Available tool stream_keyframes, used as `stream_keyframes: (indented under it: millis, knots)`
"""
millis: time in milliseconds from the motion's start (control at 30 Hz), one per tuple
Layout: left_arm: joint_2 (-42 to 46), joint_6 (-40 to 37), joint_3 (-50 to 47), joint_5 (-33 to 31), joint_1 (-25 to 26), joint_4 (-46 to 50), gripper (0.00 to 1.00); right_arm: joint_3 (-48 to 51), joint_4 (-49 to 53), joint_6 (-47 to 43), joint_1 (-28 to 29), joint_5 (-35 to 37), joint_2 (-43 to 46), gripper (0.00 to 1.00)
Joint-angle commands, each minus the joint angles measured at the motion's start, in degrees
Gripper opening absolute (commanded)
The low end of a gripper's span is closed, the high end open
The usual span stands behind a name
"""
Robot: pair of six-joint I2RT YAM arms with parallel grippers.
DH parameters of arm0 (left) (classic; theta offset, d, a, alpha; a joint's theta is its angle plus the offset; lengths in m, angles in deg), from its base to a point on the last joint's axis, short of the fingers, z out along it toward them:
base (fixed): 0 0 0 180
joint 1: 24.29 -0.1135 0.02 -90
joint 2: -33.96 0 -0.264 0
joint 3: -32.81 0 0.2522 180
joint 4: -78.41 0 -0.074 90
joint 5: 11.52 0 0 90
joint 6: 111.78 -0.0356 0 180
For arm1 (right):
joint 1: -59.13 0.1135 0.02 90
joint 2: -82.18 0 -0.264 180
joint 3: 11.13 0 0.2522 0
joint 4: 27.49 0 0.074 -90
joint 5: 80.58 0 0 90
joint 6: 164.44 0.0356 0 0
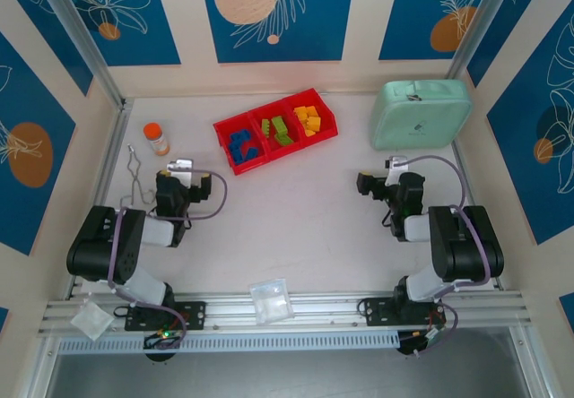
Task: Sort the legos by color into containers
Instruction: Reset both arms
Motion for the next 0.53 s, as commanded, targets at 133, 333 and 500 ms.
stream_keyframes:
  millis: [133, 333, 500]
  knots:
    - [0.0, 0.5, 1.0, -0.8, -0.6, -0.2, 0.99, -3.8, 4.6, -1.6, 1.9, 2.2, 0.4, 0.99]
    - [0.0, 0.5, 1.0, -0.8, -0.6, -0.2, 0.99, -4.4, 5.6, -1.4, 1.3, 0.5, 0.1, 0.99]
    - [0.0, 0.5, 0.9, -0.8, -0.6, -0.2, 0.99, -3.8, 4.9, -1.5, 1.3, 0.2, 0.4, 0.99]
